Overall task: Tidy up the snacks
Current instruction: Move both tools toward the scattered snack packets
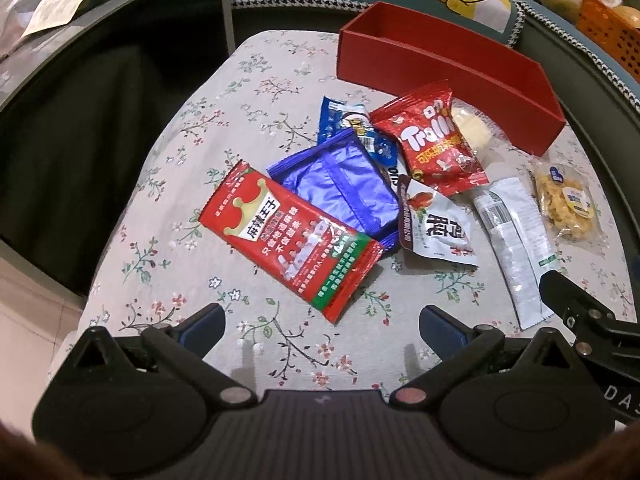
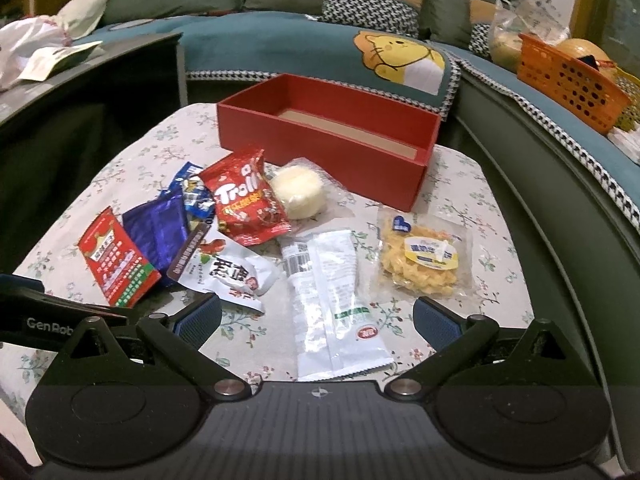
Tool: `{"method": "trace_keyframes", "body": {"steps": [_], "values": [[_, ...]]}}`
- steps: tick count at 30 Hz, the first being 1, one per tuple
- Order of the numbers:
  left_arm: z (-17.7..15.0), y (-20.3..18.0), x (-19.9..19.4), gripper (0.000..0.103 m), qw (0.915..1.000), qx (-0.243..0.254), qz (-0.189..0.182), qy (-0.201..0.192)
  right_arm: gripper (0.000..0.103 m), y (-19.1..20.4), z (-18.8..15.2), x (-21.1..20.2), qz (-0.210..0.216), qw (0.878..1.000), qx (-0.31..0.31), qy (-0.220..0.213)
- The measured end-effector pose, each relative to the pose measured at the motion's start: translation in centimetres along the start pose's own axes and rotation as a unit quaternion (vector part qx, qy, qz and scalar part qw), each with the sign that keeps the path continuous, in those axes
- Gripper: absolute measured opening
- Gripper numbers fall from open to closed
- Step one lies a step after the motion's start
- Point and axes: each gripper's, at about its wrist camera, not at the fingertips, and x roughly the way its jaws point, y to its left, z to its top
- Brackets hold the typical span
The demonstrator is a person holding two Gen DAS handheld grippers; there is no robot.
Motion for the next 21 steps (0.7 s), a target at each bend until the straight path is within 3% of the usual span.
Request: {"method": "trace_keyframes", "body": {"steps": [12, 21], "values": [[0.4, 1.5, 1.0, 0.103, 0.9995, -0.024, 0.006, 0.019, 0.100, 2.0, 1.6, 0.4, 0.041, 0.998, -0.049, -0.005], [0.7, 2.3, 1.3, 0.103, 0.9989, -0.041, 0.008, 0.024, 0.100, 2.5, 2.0, 1.1, 0.051, 0.997, -0.051, -0.001]]}}
